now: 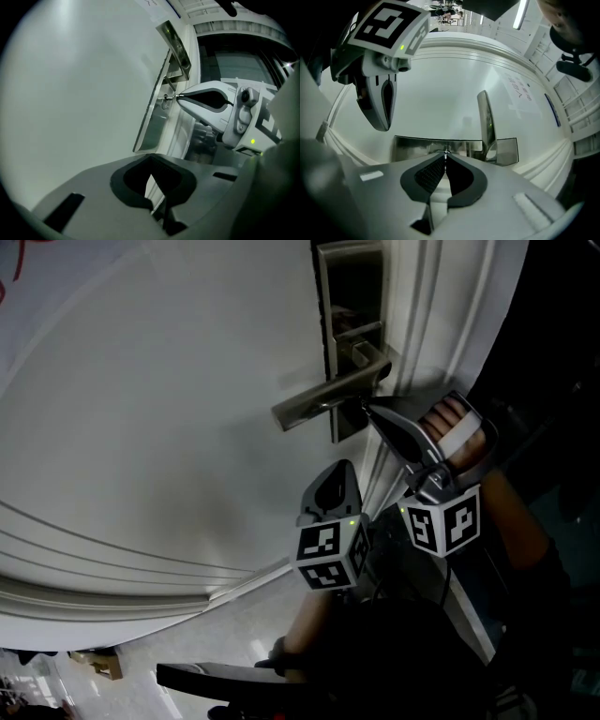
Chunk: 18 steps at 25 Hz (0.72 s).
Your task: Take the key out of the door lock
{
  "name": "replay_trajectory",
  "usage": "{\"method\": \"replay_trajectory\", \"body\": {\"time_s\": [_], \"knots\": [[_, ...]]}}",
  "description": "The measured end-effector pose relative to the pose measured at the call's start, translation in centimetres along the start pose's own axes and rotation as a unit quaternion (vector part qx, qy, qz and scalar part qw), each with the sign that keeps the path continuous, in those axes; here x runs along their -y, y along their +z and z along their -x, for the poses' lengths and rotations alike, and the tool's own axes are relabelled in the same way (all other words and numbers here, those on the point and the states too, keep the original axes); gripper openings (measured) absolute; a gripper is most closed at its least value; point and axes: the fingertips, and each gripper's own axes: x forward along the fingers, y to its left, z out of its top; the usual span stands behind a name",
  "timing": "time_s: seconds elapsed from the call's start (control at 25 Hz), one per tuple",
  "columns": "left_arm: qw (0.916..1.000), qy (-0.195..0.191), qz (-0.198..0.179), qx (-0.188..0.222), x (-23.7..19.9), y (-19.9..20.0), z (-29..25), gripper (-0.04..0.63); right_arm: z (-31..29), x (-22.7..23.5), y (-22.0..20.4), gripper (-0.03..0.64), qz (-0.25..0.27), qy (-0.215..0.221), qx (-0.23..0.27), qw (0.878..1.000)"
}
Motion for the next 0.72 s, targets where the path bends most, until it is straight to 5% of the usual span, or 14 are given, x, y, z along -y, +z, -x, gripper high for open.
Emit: {"method": "replay_trajectory", "body": {"time_s": [0.72], "knots": [[1.0,0.004,-0.005,0.001,0.2,-0.3,1.3,0.0,0.2,-0.1,-0.1,0.011,0.006,-0.001,-0.01,1.0]]}}
